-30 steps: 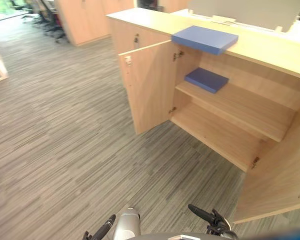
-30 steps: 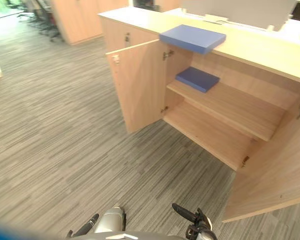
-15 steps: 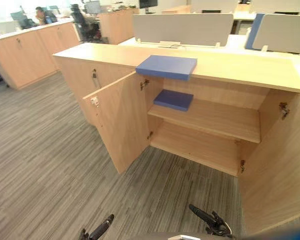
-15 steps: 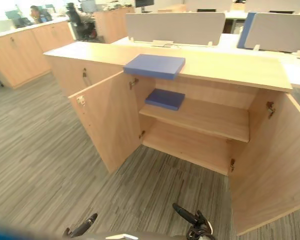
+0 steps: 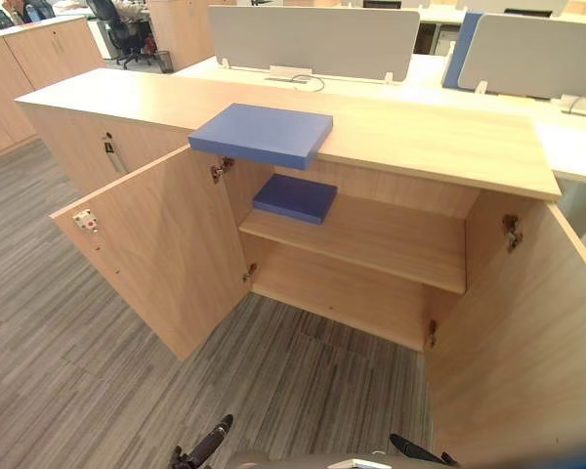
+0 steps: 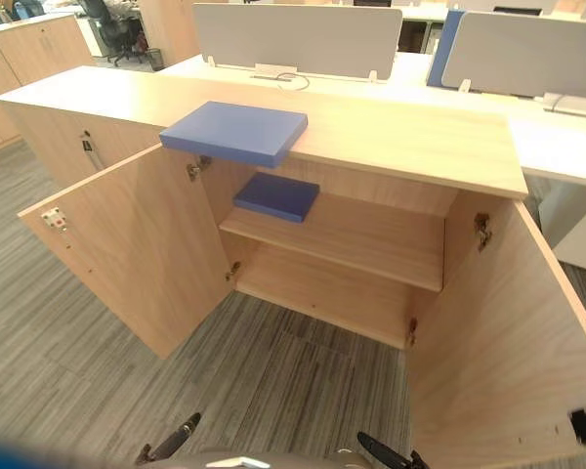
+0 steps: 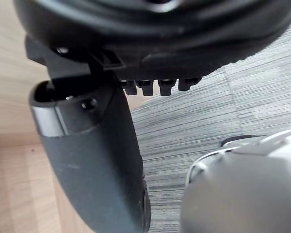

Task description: Walk over to the cabinet, pick up the folder, carry it to the office cabinet, place the folder inside the office cabinet, then close the office cabinet door

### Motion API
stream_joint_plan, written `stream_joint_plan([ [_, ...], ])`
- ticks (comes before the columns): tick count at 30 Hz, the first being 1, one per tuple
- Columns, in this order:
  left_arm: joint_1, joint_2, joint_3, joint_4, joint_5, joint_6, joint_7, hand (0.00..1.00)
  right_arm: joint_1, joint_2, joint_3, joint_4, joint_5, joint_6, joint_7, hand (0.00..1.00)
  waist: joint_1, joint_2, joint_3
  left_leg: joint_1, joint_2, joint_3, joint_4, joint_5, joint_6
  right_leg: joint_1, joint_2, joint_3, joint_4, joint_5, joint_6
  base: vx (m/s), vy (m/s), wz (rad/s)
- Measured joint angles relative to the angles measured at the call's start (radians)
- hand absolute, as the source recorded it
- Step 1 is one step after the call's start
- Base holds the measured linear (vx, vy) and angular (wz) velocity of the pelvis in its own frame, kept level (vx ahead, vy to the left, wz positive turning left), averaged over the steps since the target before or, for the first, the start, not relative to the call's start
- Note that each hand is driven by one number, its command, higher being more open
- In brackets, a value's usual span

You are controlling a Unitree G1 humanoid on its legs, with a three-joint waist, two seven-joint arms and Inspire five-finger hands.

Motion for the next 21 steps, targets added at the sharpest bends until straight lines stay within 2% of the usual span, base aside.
stream_joint_plan([
  [3, 0.009, 0.009, 0.000, -0.012, 0.003, 0.001, 0.001, 1.00, -0.003, 0.001, 0.038, 0.000, 0.000, 0.001, -0.007, 1.00, 0.011, -0.022, 0.001, -0.068, 0.000, 0.054, -0.007, -0.018, 0.058, 0.072, 0.007, 0.007, -0.068, 0.008, 0.006, 0.33, -0.031, -0.08],
  [5, 0.013, 0.007, 0.001, -0.017, 0.003, 0.001, 0.004, 1.00, -0.036, 0.004, 0.053, 0.000, 0.000, 0.004, -0.010, 1.00, 0.034, -0.030, 0.013, -0.099, -0.002, 0.086, -0.202, -0.056, 0.113, 0.130, -0.011, 0.058, -0.125, 0.022, 0.023, 0.38, 0.074, -0.56],
  [6, 0.015, 0.008, 0.000, -0.017, 0.003, 0.001, 0.006, 1.00, -0.050, 0.008, 0.054, 0.002, 0.000, 0.004, -0.010, 1.00, 0.036, -0.032, 0.015, -0.104, -0.005, 0.086, -0.268, -0.059, 0.116, 0.137, -0.020, 0.076, -0.130, 0.024, 0.026, 0.34, 0.169, -0.82],
  [7, 0.019, 0.009, -0.005, -0.017, 0.003, 0.000, 0.011, 1.00, -0.073, 0.026, 0.058, 0.002, 0.000, 0.005, -0.011, 1.00, 0.042, -0.041, 0.020, -0.105, -0.013, 0.074, -0.417, -0.057, 0.117, 0.152, -0.046, 0.111, -0.137, 0.027, 0.032, 0.33, 0.219, -0.81],
  [8, 0.018, 0.010, -0.006, -0.026, 0.001, -0.003, 0.015, 1.00, -0.084, 0.047, 0.059, 0.001, 0.001, 0.002, -0.012, 1.00, 0.048, -0.049, 0.023, -0.102, -0.019, 0.035, -0.589, -0.026, 0.117, 0.170, -0.070, 0.133, -0.150, 0.034, 0.049, 0.33, 0.240, -0.77],
  [9, 0.019, 0.008, -0.007, -0.030, 0.002, -0.007, 0.018, 1.00, -0.086, 0.055, 0.057, -0.001, -0.002, 0.002, -0.014, 1.00, 0.052, -0.052, 0.021, -0.099, -0.021, 0.008, -0.679, 0.007, 0.115, 0.176, -0.079, 0.140, -0.157, 0.035, 0.062, 0.34, 0.278, -0.58],
  [10, 0.022, 0.008, -0.018, -0.029, 0.001, -0.013, 0.025, 1.00, -0.083, 0.050, 0.059, 0.001, -0.001, -0.001, -0.009, 1.00, 0.052, -0.046, 0.018, -0.090, -0.027, -0.042, -0.802, 0.080, 0.116, 0.193, -0.084, 0.147, -0.174, 0.037, 0.090, 0.38, 0.345, -0.45],
  [11, 0.028, 0.006, -0.033, -0.017, 0.001, -0.019, 0.032, 1.00, -0.074, 0.044, 0.057, 0.001, -0.001, -0.004, -0.011, 1.00, 0.053, -0.025, 0.003, -0.094, -0.029, -0.094, -0.870, 0.222, 0.088, 0.220, -0.090, 0.163, -0.200, 0.031, 0.133, 0.41, 0.394, -0.41],
  [12, 0.023, 0.024, -0.031, -0.002, -0.007, -0.015, 0.031, 1.00, -0.075, 0.049, 0.055, 0.018, -0.001, -0.004, -0.014, 1.00, 0.058, -0.044, -0.005, -0.095, -0.056, -0.090, -0.852, 0.261, 0.023, 0.235, -0.121, 0.175, -0.209, 0.020, 0.165, 0.49, 0.448, -0.24],
  [13, 0.016, 0.063, -0.038, 0.004, -0.005, -0.020, 0.038, 1.00, -0.070, 0.083, 0.051, 0.029, -0.001, -0.001, -0.024, 1.00, 0.052, -0.096, -0.025, -0.085, -0.106, -0.060, -0.884, 0.254, 0.047, 0.217, -0.188, 0.180, -0.200, 0.042, 0.197, 0.46, 0.431, -0.19],
  [14, 0.007, 0.072, -0.039, 0.007, -0.004, -0.026, 0.049, 1.00, -0.063, 0.099, 0.046, 0.031, -0.003, -0.001, -0.025, 1.00, 0.055, -0.115, -0.040, -0.071, -0.133, -0.030, -0.902, 0.246, 0.069, 0.184, -0.232, 0.206, -0.161, 0.083, 0.207, 0.43, 0.402, -0.21],
  [15, 0.004, 0.074, -0.041, 0.013, -0.004, -0.025, 0.050, 1.00, -0.065, 0.096, 0.046, 0.031, -0.004, -0.001, -0.024, 1.00, 0.060, -0.116, -0.041, -0.054, -0.143, -0.011, -0.910, 0.240, 0.082, 0.174, -0.250, 0.224, -0.139, 0.105, 0.213, 0.27, 0.300, -0.48],
  [16, 0.005, 0.078, -0.056, 0.024, 0.001, -0.025, 0.054, 1.00, -0.069, 0.095, 0.031, 0.031, -0.004, -0.001, -0.021, 1.00, 0.069, -0.113, -0.040, -0.005, -0.168, 0.028, -0.939, 0.231, 0.109, 0.147, -0.286, 0.274, -0.068, 0.143, 0.209, 0.26, 0.311, -0.48],
  [17, 0.006, 0.081, -0.065, 0.032, 0.003, -0.026, 0.056, 1.00, -0.070, 0.093, 0.022, 0.030, -0.004, -0.002, -0.022, 1.00, 0.071, -0.111, -0.040, 0.027, -0.185, 0.046, -0.961, 0.228, 0.122, 0.130, -0.309, 0.297, -0.022, 0.162, 0.205, 0.30, 0.399, -0.51],
  [18, 0.012, 0.084, -0.084, 0.034, 0.005, -0.025, 0.061, 1.00, -0.073, 0.084, 0.013, 0.028, -0.004, -0.005, -0.019, 1.00, 0.064, -0.109, -0.040, 0.087, -0.222, 0.069, -1.005, 0.225, 0.146, 0.092, -0.355, 0.327, 0.092, 0.205, 0.186, 0.31, 0.475, -0.33],
  [19, 0.015, 0.087, -0.102, 0.034, 0.006, -0.025, 0.062, 1.00, -0.078, 0.069, 0.013, 0.026, -0.005, -0.007, -0.014, 1.00, 0.057, -0.102, -0.037, 0.140, -0.259, 0.086, -1.045, 0.221, 0.169, 0.033, -0.406, 0.336, 0.233, 0.255, 0.109, 0.22, 0.387, -0.26],
  [20, 0.016, 0.089, -0.109, 0.035, 0.007, -0.025, 0.062, 1.00, -0.083, 0.062, 0.015, 0.025, -0.005, -0.008, -0.013, 1.00, 0.054, -0.101, -0.036, 0.166, -0.274, 0.096, -1.063, 0.218, 0.180, 0.004, -0.431, 0.336, 0.300, 0.285, 0.062, 0.17, 0.335, -0.19],
  [21, 0.017, 0.094, -0.117, 0.045, 0.010, -0.025, 0.057, 1.00, -0.096, 0.051, 0.020, 0.026, -0.006, -0.012, -0.014, 1.00, 0.040, -0.097, -0.036, 0.206, -0.295, 0.109, -1.081, 0.210, 0.195, -0.040, -0.474, 0.309, 0.404, 0.333, -0.019, 0.12, 0.263, -0.17],
])
